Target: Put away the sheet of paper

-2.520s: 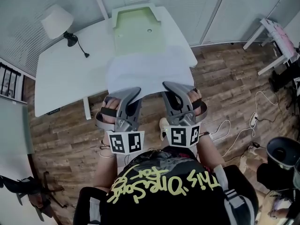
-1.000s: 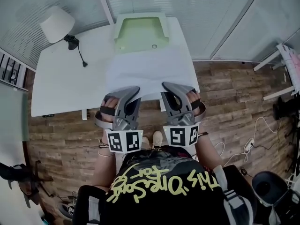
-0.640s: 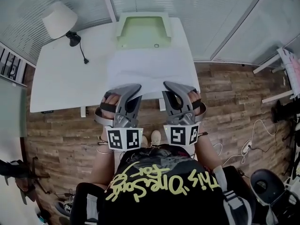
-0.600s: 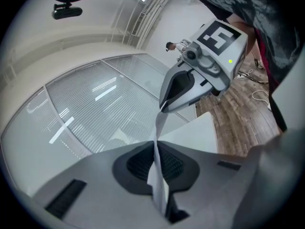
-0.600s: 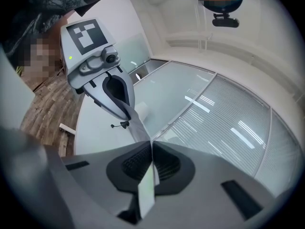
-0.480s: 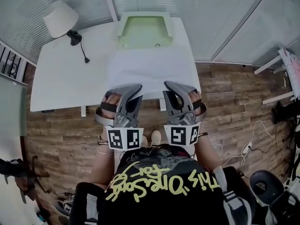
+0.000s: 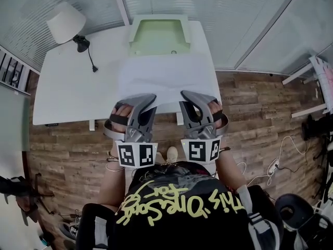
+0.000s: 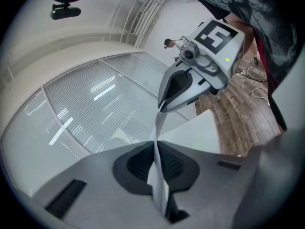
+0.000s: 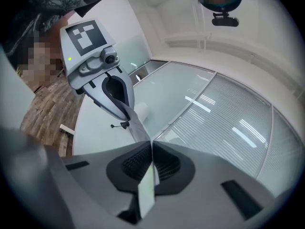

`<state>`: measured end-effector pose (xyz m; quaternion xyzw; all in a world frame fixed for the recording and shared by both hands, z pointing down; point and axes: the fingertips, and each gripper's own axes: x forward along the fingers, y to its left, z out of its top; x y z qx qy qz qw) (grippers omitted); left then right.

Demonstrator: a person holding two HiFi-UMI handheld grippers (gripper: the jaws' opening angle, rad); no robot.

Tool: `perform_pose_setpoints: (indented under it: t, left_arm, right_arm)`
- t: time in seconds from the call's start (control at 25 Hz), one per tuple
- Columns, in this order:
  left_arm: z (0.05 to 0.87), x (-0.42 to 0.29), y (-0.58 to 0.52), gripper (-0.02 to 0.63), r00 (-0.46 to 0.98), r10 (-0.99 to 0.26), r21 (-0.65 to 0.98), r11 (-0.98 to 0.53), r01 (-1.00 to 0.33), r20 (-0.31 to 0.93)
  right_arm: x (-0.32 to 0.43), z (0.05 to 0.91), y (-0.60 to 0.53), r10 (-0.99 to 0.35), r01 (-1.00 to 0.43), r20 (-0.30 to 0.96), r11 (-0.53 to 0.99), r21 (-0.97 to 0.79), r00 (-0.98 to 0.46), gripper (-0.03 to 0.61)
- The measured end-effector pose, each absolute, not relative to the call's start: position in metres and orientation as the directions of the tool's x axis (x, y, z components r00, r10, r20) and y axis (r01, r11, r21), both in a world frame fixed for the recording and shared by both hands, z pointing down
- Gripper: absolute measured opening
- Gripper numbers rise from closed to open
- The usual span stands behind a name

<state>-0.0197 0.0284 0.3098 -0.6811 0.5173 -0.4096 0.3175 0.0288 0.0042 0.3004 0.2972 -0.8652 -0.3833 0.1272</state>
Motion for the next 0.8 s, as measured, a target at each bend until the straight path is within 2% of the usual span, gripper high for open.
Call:
perform_pose_setpoints:
  t: [0.8]
  left_arm:
    - [0.316, -0.026, 0.021, 0.008, 0.108, -0.965, -0.854, -0.263, -0.449, 0.241]
  right_arm:
    - [0.021, 0.308, -0.004, -0.594, -0.406, 0.0, 0.551, 0.729, -0.805, 0.009]
